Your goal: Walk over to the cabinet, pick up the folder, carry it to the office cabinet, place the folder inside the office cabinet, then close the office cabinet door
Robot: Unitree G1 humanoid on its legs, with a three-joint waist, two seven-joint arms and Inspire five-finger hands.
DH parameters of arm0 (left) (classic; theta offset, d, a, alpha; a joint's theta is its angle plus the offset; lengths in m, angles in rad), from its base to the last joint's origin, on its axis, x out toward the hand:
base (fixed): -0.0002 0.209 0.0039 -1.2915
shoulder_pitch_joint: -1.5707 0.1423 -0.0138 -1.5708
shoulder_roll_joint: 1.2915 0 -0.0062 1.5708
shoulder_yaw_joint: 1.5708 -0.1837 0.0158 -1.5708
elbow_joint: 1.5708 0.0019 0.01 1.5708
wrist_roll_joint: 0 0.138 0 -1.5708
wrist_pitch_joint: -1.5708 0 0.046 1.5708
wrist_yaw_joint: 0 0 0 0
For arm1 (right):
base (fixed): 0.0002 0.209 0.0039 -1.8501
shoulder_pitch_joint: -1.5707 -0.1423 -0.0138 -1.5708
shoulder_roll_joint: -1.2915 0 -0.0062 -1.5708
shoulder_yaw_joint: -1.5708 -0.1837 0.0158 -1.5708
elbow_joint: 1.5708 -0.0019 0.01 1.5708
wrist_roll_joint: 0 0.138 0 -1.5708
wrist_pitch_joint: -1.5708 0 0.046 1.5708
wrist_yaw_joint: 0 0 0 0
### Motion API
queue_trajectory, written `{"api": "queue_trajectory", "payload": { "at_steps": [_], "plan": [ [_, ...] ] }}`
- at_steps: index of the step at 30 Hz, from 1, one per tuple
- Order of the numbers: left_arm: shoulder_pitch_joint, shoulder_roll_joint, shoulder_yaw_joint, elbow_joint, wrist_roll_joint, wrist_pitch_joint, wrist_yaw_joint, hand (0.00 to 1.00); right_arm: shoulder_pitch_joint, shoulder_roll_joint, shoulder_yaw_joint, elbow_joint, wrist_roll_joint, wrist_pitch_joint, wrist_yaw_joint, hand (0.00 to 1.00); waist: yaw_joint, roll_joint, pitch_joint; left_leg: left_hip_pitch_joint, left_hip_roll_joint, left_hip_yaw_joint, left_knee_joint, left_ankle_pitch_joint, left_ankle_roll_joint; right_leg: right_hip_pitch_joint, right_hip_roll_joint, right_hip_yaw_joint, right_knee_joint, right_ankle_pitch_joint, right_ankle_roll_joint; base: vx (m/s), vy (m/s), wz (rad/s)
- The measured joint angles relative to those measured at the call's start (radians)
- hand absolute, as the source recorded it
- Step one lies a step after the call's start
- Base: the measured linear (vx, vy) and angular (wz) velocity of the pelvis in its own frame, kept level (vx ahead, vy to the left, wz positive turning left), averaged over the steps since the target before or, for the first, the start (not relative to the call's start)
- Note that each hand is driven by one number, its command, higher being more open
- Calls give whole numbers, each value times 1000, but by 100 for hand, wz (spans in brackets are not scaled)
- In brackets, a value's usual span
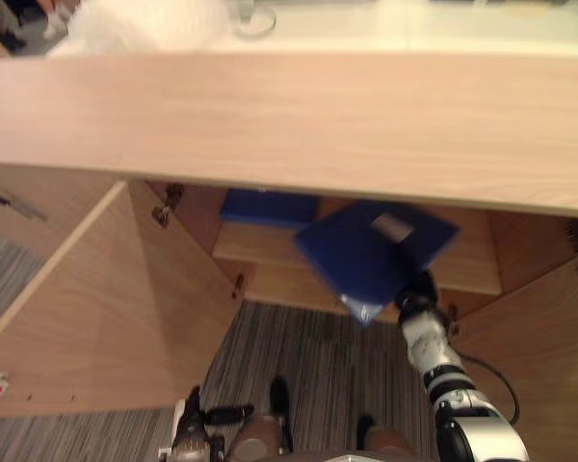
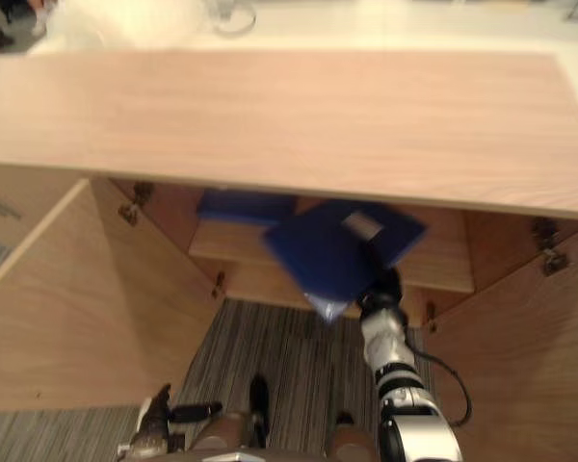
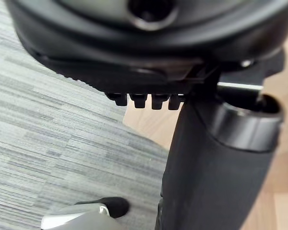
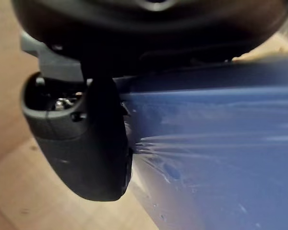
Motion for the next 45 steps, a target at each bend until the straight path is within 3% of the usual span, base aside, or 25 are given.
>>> {"api": "queue_trajectory", "payload": {
  "at_steps": [2, 5, 10, 14, 21, 29, 30, 35, 41, 45],
  "plan": [
    [1, -10, 35, -17, -31, -2, 14, 100, -18, 32, -8, -138, 42, -65, -23, 0, 2, 2, 21, -124, 10, 5, 230, -111, 1, -115, -14, 30, 199, -102, 1, -147, -8, -14],
    [1, -25, 88, -19, -50, -1, 19, 100, -76, 50, -9, -236, 57, -110, -52, 0, 5, 5, 55, -251, 29, 29, 442, -209, 2, -256, -20, 83, 410, -199, 7, -204, 15, -26],
    [-20, -83, 250, 28, -151, 14, 17, 100, -182, 9, -20, -235, 139, -133, -58, 0, 9, 1, 91, -471, 67, 72, 704, -309, 18, -506, -7, 173, 669, -279, 35, -133, 84, -32],
    [-34, -97, 309, 38, -247, 35, -9, 100, -242, -21, -69, -198, 210, -129, -82, 0, 23, 1, 115, -588, 90, 81, 806, -337, 25, -630, 10, 202, 764, -295, 48, -103, 101, -15],
    [-38, -96, 306, 34, -289, 35, -14, 100, -393, -67, -131, -109, 324, -129, -123, 0, 31, 3, 120, -661, 100, 78, 837, -336, 28, -707, 18, 205, 799, -294, 50, -48, 41, -1],
    [-42, -87, 205, -7, -308, 33, -15, 100, -583, -147, -248, -42, 411, -169, -196, 0, 47, 20, 128, -715, 84, 61, 845, -326, 45, -742, -3, 180, 800, -294, 51, 26, 43, 9],
    [-42, -84, 184, -22, -308, 33, -16, 100, -612, -164, -248, -21, 411, -168, -204, 100, 47, 26, 131, -716, 78, 60, 842, -324, 48, -742, -11, 176, 800, -294, 51, 6, 35, 12],
    [-41, -71, 113, -65, -326, 26, -17, 100, -716, -225, -244, 71, 409, -113, -229, 100, 54, 33, 135, -718, 61, 58, 816, -310, 51, -742, -26, 168, 782, -292, 55, 6, 26, 11],
    [-32, -67, 70, -87, -326, 25, -9, 100, -836, -326, -136, 195, 406, -36, -234, 100, 57, 46, 142, -721, 44, 48, 791, -301, 59, -732, -46, 147, 756, -290, 56, 38, 29, 9],
    [-19, -66, 57, -109, -326, 25, -7, 100, -878, -343, -96, 244, 384, -6, -234, 100, 59, 53, 147, -717, 42, 37, 785, -301, 59, -716, -49, 130, 742, -290, 56, 32, 24, 7]
  ]
}}
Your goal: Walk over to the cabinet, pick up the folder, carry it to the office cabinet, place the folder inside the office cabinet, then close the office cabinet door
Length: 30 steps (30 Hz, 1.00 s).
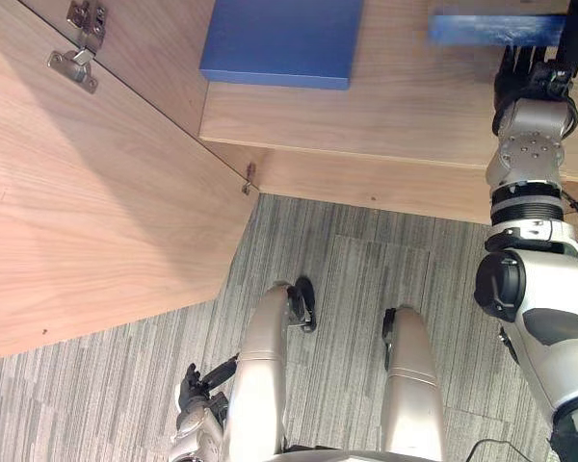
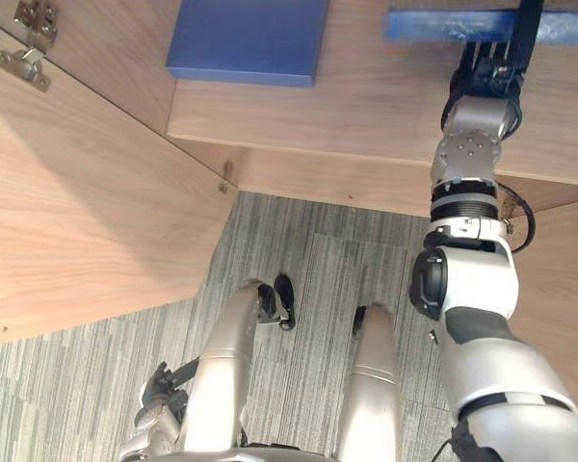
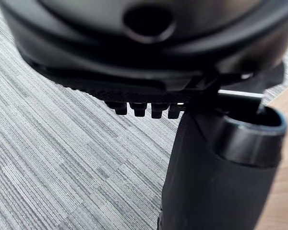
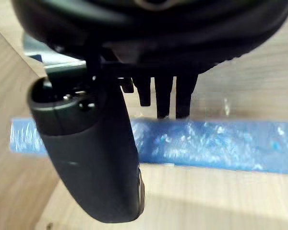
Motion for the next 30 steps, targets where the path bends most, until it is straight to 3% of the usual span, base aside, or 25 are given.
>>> {"api": "queue_trajectory", "payload": {
  "at_steps": [11, 14, 17, 20, 23, 30],
  "plan": [
    [26, 3, -21, -35, 0, 0, -1, 100, -15, -58, 175, 111, -108, 103, 13, 100, -2, 2, 6, 12, -7, -4, -12, 2, -3, 16, -6, -7, -13, 0, 0, 4, 7, 2],
    [34, 6, -22, -45, -1, 0, -4, 100, -15, -85, 255, 139, -256, 178, 55, 100, -5, 0, 8, 19, -6, -1, -20, 3, -4, 20, -6, -5, -20, 3, 3, 2, 12, -3],
    [39, 17, -24, -47, -1, 0, -24, 100, -15, -124, 382, 163, -458, 266, 171, 100, -13, -3, 9, 27, 2, 6, -30, 3, -4, 25, -1, -4, -38, 12, 8, 13, 26, -9],
    [80, 33, -46, -101, 1, 1, -54, 100, -7, -155, 443, 192, -539, 317, 293, 100, -27, -8, 13, 54, 3, 13, -53, 4, -1, 50, 0, -3, -68, 24, 1, 26, 46, -8],
    [116, 45, -75, -181, 2, -3, -104, 100, 24, -223, 588, 194, -654, 329, 410, 100, -28, -9, 12, 80, 3, 18, -73, 5, 0, 77, 0, -3, -96, 34, 2, 22, 46, -4],
    [116, 72, -104, -204, 3, -14, -157, 100, 84, -247, 609, 206, -648, 297, 513, 100, -25, -29, 5, 116, 2, 32, -98, 5, 1, 107, -5, 1, -126, 40, 2, 25, 32, -3]
  ]
}}
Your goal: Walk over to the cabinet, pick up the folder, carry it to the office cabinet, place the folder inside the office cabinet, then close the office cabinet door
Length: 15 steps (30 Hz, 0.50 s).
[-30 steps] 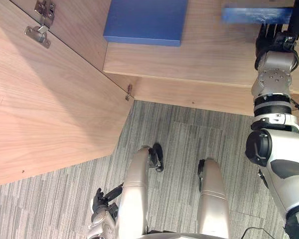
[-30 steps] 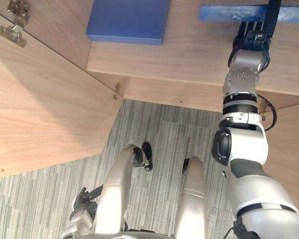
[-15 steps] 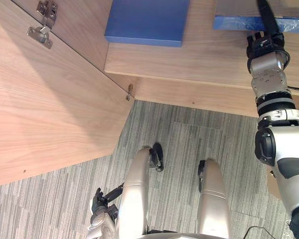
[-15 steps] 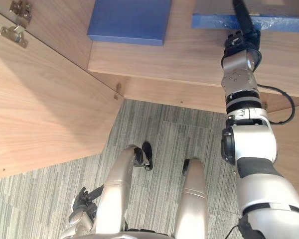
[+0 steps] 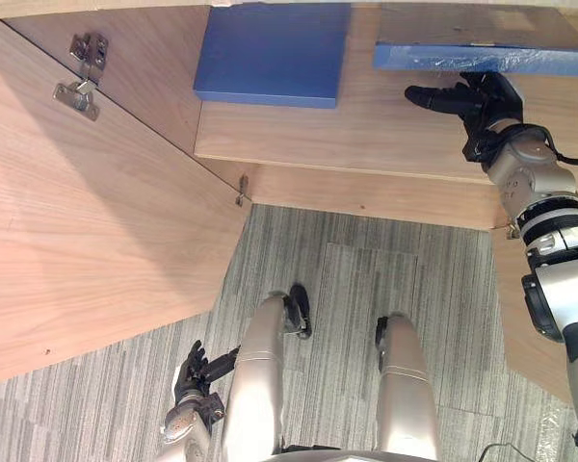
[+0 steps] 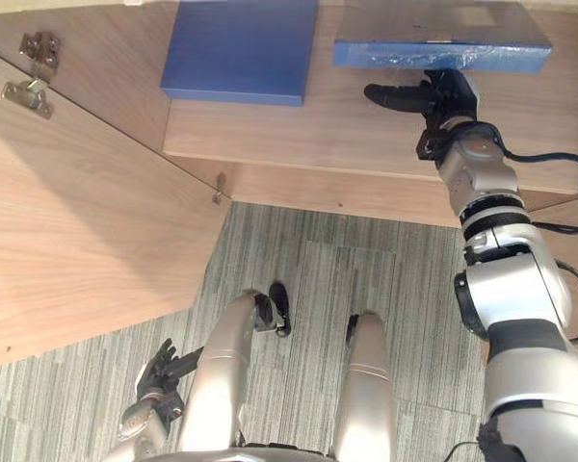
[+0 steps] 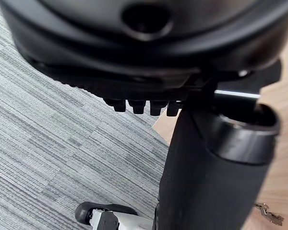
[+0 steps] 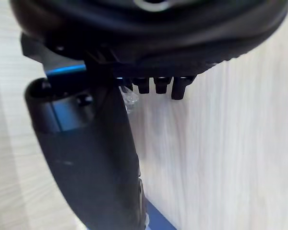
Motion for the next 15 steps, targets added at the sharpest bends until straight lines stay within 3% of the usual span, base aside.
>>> {"api": "queue_trajectory", "payload": {
  "at_steps": [5, 8, 15],
  "plan": [
    [0, 8, -6, 0, 1, 0, -4, 100, 33, -23, 37, 8, -164, -14, 74, 100, 7, -14, -4, 19, 1, 4, -2, -1, -1, 19, -3, -1, -4, 0, 0, 0, 0, 0],
    [5, 20, -6, -1, 21, 0, -22, 100, 58, -23, 83, 5, -328, -15, 133, 100, 17, -40, -25, 26, 1, 6, -9, -2, -2, 24, -2, -3, -10, 2, -2, 0, 0, 0],
    [29, 32, -2, -30, 46, 1, -31, 100, 175, -16, 128, -141, -954, -28, 156, 100, 24, -79, -50, 27, -9, 12, -26, -1, -1, 32, -16, -7, -42, 14, 4, 14, 47, 1]
  ]
}}
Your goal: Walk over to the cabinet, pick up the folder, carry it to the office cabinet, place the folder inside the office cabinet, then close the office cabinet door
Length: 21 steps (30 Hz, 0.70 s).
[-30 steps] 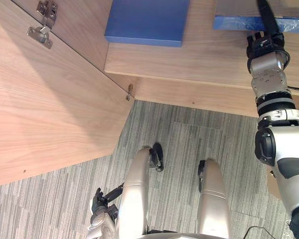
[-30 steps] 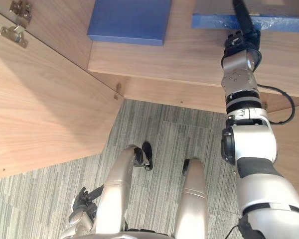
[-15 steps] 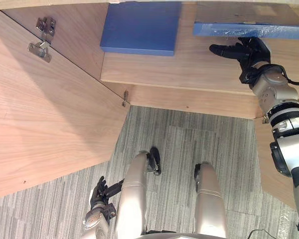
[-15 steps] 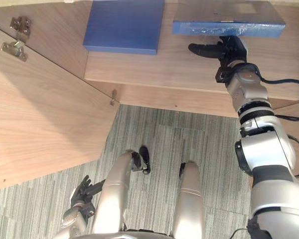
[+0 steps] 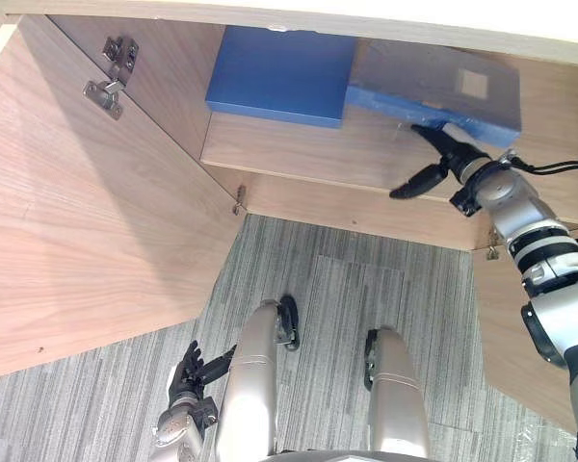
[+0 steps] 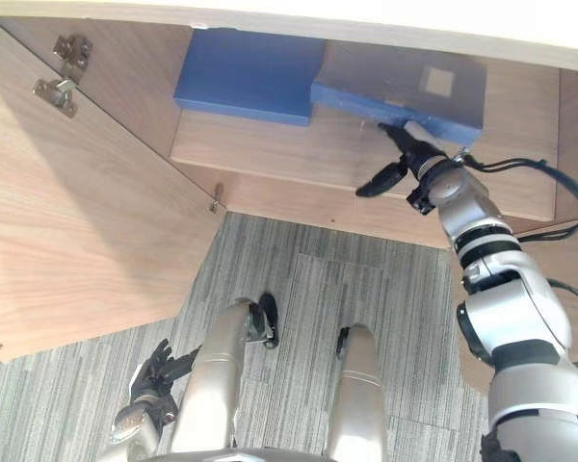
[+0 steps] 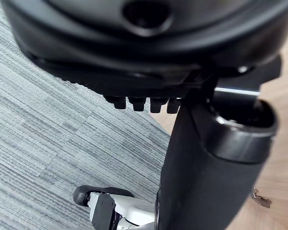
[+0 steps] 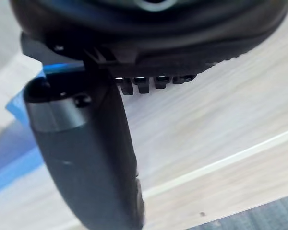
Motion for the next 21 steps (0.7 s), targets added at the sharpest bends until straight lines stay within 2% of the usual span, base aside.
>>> {"api": "queue_trajectory", "payload": {
  "at_steps": [2, 7, 14, 16, 21],
  "plan": [
    [1, 3, 0, 1, 2, 0, -12, 100, 32, 0, -2, -36, -119, 1, 0, 100, 0, -4, -2, 5, -4, 6, -5, 0, 0, 5, -5, 1, -8, 2, 4, 27, 37, 0],
    [-6, 8, 13, 60, -9, -1, -37, 100, 102, -5, 0, -151, -263, 4, 1, 100, -6, -12, -5, 16, -3, 26, -12, 0, 1, 4, -12, 10, -9, 3, 6, 14, 9, -4],
    [-44, 19, 25, 167, -29, -6, -44, 100, 138, -6, 70, -212, -307, -1, 39, 100, -8, -24, -5, 67, 22, 35, -34, -3, 0, 48, 9, 9, -49, 25, 1, 11, 5, -13],
    [-47, 27, 26, 189, -29, -8, -51, 100, 145, 3, 107, -217, -312, -4, 67, 100, -7, -35, -7, 107, 34, 50, -68, 0, -1, 81, 17, 8, -92, 47, 0, 22, 24, -25],
    [-57, 28, 35, 233, -26, -9, -54, 100, 159, 4, 140, -218, -317, -22, 121, 100, -9, -41, -8, 192, 34, 82, -178, 36, -2, 153, 15, -4, -217, 110, 0, 47, 45, -19]
  ]
}}
